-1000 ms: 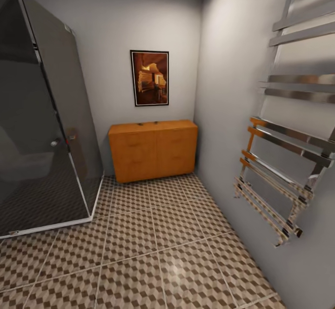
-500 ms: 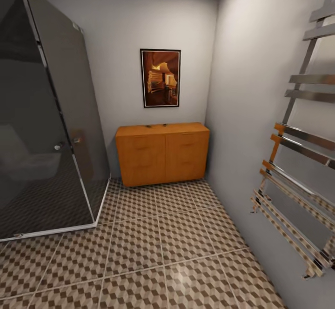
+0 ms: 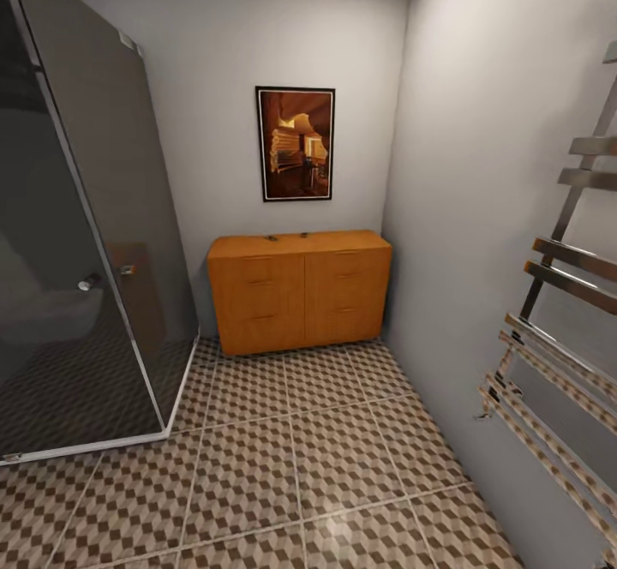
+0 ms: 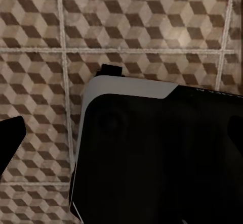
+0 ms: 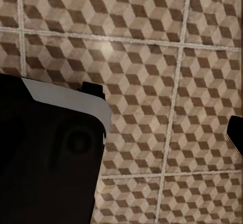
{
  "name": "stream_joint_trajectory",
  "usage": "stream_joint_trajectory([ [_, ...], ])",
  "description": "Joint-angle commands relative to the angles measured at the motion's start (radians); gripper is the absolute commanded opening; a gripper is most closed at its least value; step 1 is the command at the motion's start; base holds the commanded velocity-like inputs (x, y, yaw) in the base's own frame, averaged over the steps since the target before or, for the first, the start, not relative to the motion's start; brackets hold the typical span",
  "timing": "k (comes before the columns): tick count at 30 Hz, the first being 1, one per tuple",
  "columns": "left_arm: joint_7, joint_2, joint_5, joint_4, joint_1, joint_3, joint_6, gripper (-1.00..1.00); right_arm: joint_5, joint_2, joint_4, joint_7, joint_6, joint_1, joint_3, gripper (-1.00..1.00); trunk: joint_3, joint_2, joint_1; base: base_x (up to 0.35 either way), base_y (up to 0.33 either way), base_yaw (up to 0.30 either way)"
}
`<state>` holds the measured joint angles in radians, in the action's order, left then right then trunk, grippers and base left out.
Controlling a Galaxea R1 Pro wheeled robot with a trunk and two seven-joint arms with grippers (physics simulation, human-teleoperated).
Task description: Take the four mousetraps from the cabinet in the bathroom and place them on the bathroom floor. Make sure all four end up on the same floor surface, and ensure that at least two of them are either under or directly next to the same bathroom sink.
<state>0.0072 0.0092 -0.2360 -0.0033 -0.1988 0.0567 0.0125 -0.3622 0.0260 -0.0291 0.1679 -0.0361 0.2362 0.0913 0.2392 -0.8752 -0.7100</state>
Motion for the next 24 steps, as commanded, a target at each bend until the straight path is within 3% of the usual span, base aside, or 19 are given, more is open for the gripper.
stream_joint_trajectory([
  [1,0.001,0.0,-0.008,0.0,-0.001,0.006,0.001,1.0,-0.01,0.0,-0.003,0.005,-0.004,0.001,0.008,1.0,0.001,-0.001,-0.001,0.323,0.0,0.0],
  [24,0.001,0.0,-0.008,0.0,-0.001,0.006,0.001,1.0,-0.01,0.0,-0.003,0.005,-0.004,0.001,0.008,1.0,0.001,-0.001,-0.001,0.323,0.0,0.0],
])
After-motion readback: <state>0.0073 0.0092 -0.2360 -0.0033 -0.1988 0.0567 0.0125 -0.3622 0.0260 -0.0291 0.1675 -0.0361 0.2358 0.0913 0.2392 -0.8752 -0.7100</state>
